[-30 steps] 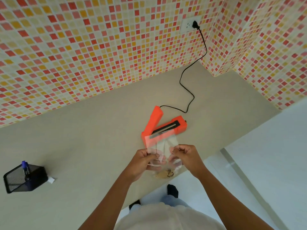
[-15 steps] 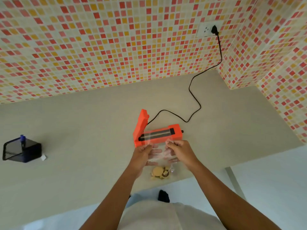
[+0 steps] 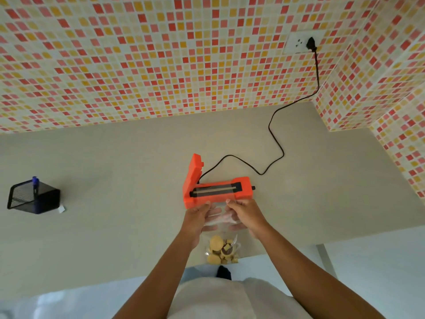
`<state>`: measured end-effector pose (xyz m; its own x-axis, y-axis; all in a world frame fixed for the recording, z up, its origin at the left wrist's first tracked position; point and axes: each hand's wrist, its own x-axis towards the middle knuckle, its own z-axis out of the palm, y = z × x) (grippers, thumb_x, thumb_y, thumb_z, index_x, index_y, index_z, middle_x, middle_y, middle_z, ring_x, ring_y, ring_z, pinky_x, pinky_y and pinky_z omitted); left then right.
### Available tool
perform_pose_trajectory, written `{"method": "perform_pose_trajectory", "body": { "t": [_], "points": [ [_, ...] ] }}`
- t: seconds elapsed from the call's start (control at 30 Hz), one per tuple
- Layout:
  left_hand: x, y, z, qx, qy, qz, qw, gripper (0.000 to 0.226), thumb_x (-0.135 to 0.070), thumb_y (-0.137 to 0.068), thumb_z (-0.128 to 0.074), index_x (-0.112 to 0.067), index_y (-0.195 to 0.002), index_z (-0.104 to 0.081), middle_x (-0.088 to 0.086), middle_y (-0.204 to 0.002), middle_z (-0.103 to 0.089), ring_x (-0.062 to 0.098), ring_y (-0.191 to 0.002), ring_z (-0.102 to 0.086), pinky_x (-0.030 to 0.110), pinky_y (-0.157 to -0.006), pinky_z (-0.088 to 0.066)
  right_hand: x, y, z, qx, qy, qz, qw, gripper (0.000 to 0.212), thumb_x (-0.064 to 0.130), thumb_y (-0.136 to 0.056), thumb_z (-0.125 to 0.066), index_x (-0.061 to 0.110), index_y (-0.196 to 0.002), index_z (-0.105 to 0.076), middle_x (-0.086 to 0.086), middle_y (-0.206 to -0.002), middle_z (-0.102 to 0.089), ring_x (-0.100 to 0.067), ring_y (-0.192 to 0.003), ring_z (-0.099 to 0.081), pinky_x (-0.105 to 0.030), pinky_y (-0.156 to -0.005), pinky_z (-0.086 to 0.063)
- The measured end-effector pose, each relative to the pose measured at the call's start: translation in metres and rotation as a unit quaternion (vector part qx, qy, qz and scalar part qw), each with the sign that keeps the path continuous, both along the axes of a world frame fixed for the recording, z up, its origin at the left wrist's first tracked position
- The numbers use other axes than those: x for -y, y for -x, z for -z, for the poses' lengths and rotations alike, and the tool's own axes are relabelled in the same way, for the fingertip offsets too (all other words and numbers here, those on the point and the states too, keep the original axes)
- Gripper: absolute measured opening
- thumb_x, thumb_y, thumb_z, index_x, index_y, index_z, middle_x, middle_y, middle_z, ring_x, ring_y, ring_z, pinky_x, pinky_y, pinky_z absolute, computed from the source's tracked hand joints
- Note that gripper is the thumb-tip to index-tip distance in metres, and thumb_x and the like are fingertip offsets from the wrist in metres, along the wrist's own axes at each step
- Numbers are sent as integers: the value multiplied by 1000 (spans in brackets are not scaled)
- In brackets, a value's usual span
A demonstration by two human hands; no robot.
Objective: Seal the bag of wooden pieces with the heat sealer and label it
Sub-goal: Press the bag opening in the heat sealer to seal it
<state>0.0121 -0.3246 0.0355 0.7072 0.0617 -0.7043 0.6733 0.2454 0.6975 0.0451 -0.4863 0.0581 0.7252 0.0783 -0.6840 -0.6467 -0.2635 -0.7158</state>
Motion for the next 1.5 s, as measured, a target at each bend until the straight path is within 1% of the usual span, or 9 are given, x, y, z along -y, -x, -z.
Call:
{"method": "perform_pose_trajectory", "body": {
  "t": [0.17,0.27,0.47,0.63,0.8,0.87,1.0,1.2,1.5],
  "points": [
    [2,1,4,-10,-2,-8,1000,32,-33,-101,-48,-11,-111,-68,0,-101,-77,19,-100,-70,34,-65,-55,6,1,14,-7,14,-2,1000,46,46,-95,-60,4,-83,-72,1,-59,-55,-18,-62,-56,-65,-82,-56],
    [2,0,5,-5,1,-5,1000,35,-37,-102,-44,-13,-112,-68,-1,-103,-76,19,-101,-70,36,-70,-55,4,0,8,-25,-4,17,1000,44,40,-99,-57,1,-88,-72,-4,-66,-53,-17,-64,-56,-59,-76,-61],
    [4,0,5,-6,6,-11,1000,37,-38,-103,-39,-15,-109,-68,-1,-102,-77,21,-102,-69,35,-72,-53,2,2,2,-46,-28,31,998,39,35,-103,-53,0,-94,-67,5,-50,-54,-4,-40,-59,-56,-78,-61],
    [4,-1,5,-13,10,-20,1000,37,-37,-104,-39,-14,-110,-67,0,-104,-76,19,-102,-68,35,-74,-52,2,0,9,-34,-22,35,999,36,35,-102,-55,2,-92,-67,4,-55,-54,-4,-40,-60,-56,-78,-61],
    [3,-4,8,-26,12,-12,1000,39,-45,-99,-46,-13,-110,-67,0,-106,-76,20,-101,-68,37,-75,-53,7,-3,21,3,12,25,1000,44,37,-100,-58,-4,-93,-70,3,-59,-60,-9,-51,-63,-52,-75,-63],
    [2,-4,9,-29,10,-7,1000,41,-49,-98,-48,-14,-109,-67,-1,-105,-76,21,-101,-68,38,-76,-54,9,-5,20,6,12,25,1000,39,37,-99,-58,1,-91,-72,-4,-72,-67,-17,-64,-71,-47,-73,-63],
    [3,-5,7,-27,3,0,1000,42,-50,-97,-48,-15,-108,-68,-2,-103,-76,20,-100,-68,37,-75,-55,11,-7,21,20,21,23,999,33,38,-97,-62,11,-84,-74,-7,-83,-73,-34,-90,-73,-54,-79,-62],
    [5,-6,2,-25,-14,-5,1000,36,-36,-103,-41,-14,-104,-69,1,-104,-76,20,-92,-68,36,-73,-55,12,-7,22,21,9,22,999,28,29,-99,-60,7,-87,-74,-5,-80,-71,-23,-76,-69,-50,-70,-63],
    [5,-4,-1,-26,-17,-5,1000,36,-36,-103,-41,-13,-104,-69,0,-101,-76,20,-91,-69,34,-68,-54,11,-5,20,12,5,24,1000,30,30,-100,-59,3,-94,-72,-3,-77,-69,-16,-66,-67,-43,-65,-62]
  ]
}}
